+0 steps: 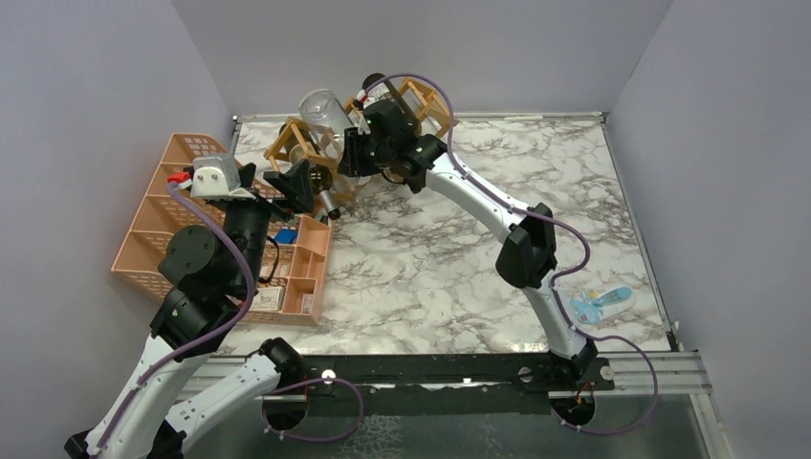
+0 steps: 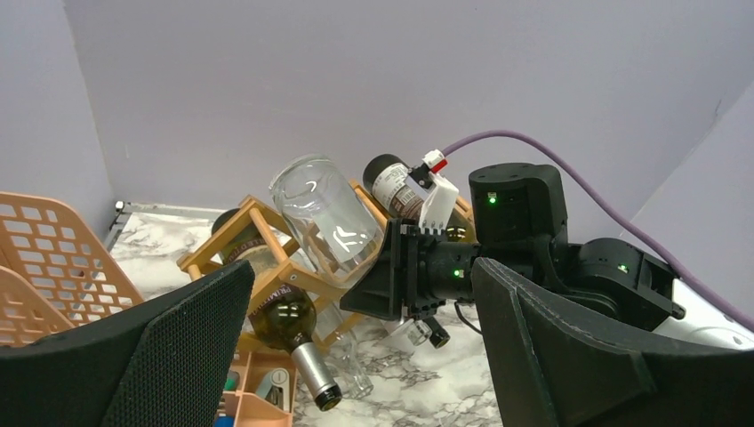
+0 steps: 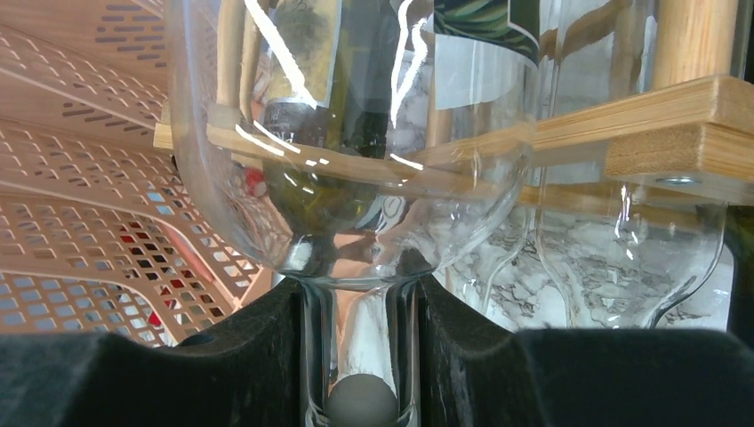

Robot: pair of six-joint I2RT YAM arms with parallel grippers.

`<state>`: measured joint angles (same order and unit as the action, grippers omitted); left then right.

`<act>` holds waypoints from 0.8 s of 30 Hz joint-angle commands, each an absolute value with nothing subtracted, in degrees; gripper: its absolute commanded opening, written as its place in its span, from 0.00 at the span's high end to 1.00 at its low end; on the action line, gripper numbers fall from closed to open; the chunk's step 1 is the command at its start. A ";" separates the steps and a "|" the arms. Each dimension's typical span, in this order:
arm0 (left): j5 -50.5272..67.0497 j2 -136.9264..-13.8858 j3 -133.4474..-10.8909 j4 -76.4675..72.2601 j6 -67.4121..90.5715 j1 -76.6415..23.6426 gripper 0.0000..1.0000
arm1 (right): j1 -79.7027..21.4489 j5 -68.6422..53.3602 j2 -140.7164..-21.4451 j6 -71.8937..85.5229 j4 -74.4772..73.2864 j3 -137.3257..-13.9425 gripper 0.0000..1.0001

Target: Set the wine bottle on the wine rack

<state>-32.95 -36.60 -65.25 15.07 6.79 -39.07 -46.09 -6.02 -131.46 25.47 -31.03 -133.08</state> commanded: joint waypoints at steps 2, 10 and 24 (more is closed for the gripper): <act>-33.57 -36.70 -66.84 15.62 7.04 -38.89 0.01 | -46.31 -5.05 -130.13 23.71 -21.65 -138.78 0.70; -33.49 -36.75 -66.74 15.87 7.46 -38.89 0.01 | -46.32 -5.99 -128.92 22.76 -22.99 -136.97 0.49; -33.66 -36.99 -66.23 16.10 8.05 -38.93 0.01 | -46.32 -4.69 -122.75 21.32 -23.11 -130.00 0.40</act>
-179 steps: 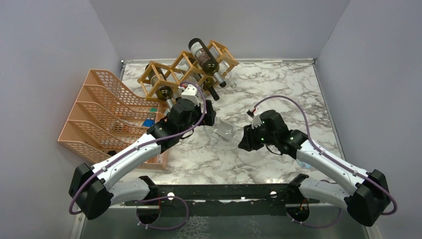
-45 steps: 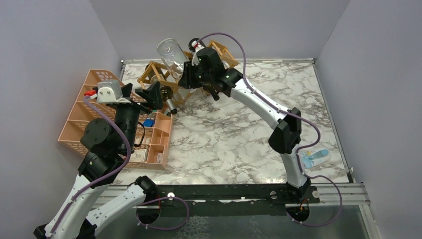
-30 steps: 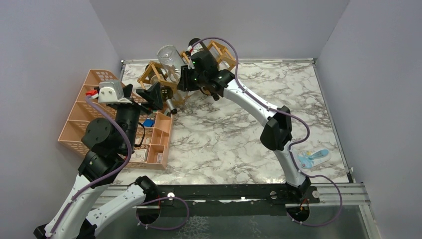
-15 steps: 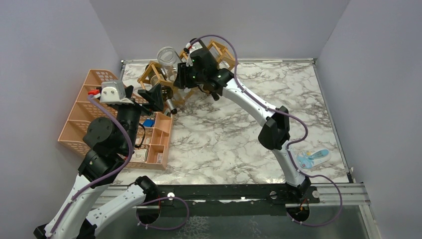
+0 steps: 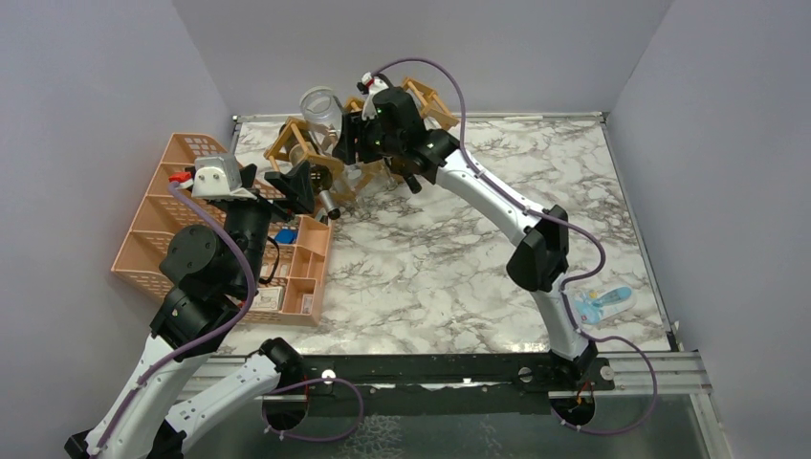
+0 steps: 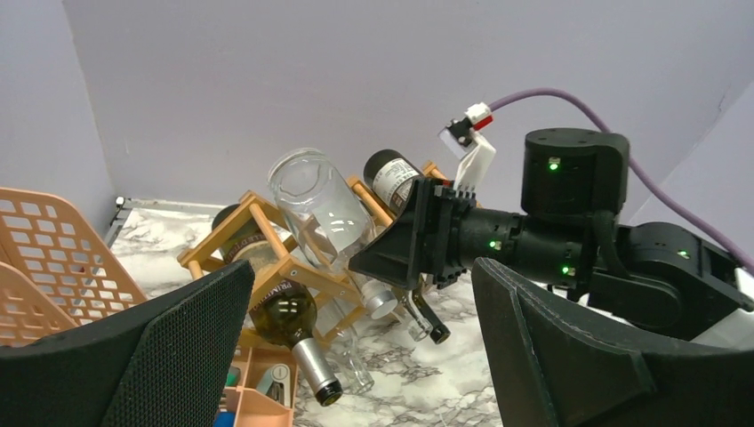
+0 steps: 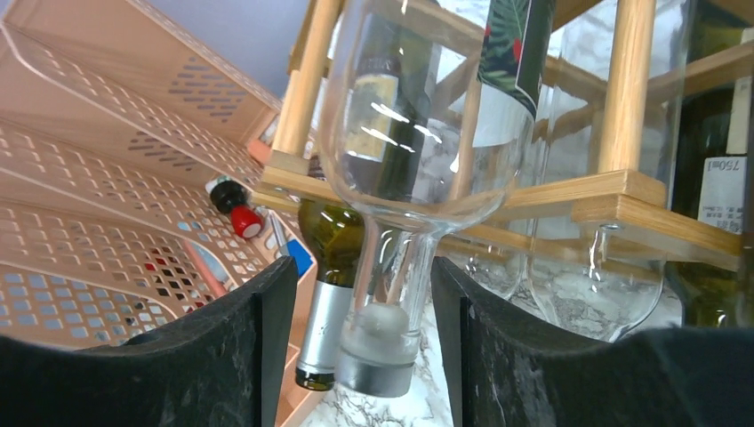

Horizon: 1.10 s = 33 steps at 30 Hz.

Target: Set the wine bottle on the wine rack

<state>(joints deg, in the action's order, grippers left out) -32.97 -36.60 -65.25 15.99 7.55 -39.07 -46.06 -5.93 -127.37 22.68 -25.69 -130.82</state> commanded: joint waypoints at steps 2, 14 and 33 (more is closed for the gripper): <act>-33.66 -37.33 -66.46 16.97 8.53 -38.94 0.01 | -46.31 -4.59 -121.88 20.98 -23.14 -129.52 0.38; -26.96 -35.90 -64.94 20.19 7.92 -38.92 0.01 | -46.27 -3.77 -106.96 19.40 -20.71 -112.71 0.37; -25.74 -31.28 -66.63 25.75 8.37 -38.94 0.01 | -46.32 37.56 -48.54 22.88 -43.05 -72.25 0.30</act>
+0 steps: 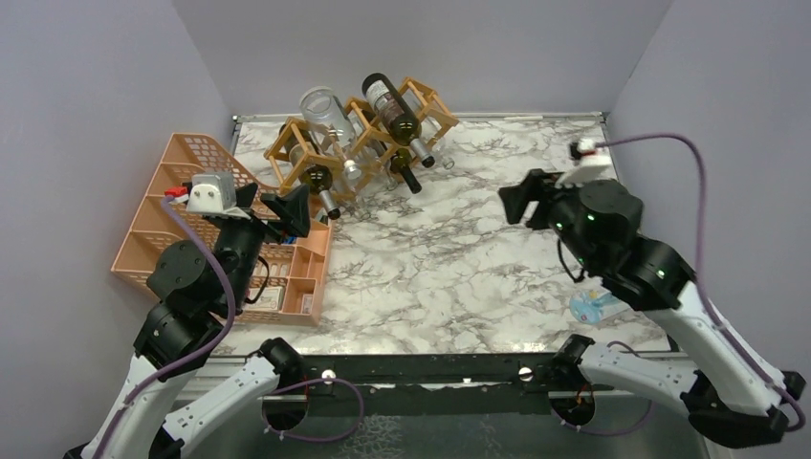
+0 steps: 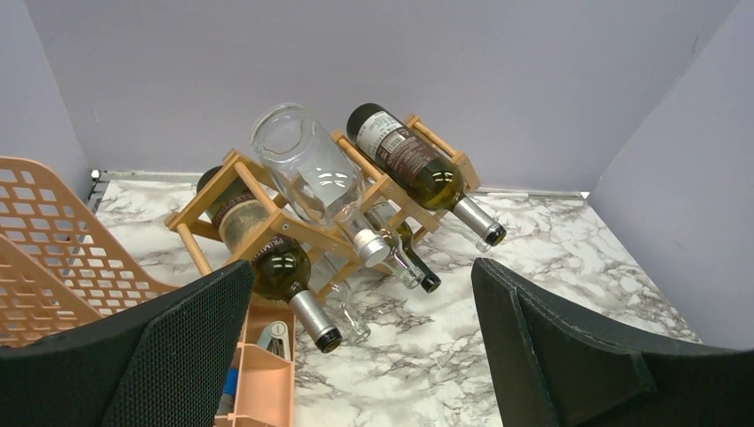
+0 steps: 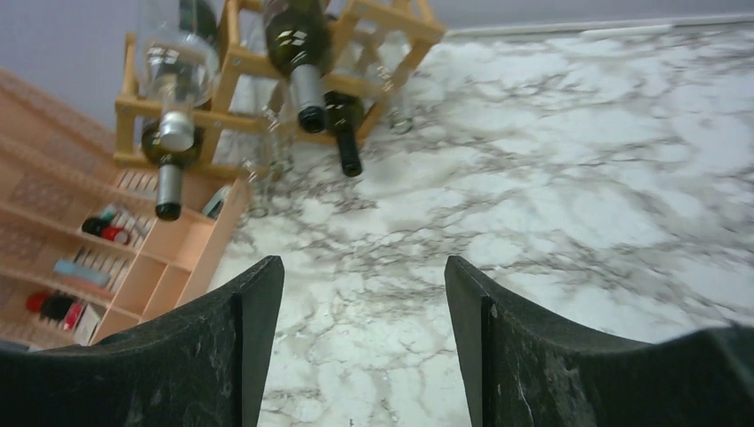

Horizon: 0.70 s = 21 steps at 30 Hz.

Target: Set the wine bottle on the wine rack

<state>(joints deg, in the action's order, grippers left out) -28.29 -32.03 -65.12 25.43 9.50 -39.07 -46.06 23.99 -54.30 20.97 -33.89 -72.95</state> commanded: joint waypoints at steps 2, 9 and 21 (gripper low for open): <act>-25.57 -31.20 -67.69 25.73 7.57 -38.93 0.01 | -46.31 40.32 -45.58 21.69 -44.82 -73.25 0.30; -25.51 -31.53 -72.14 25.84 4.93 -38.92 0.01 | -46.25 43.58 -40.48 17.69 -45.57 -78.55 0.30; -25.47 -32.16 -74.88 25.99 3.72 -38.95 0.01 | -46.32 42.49 -39.45 16.31 -45.40 -80.68 0.30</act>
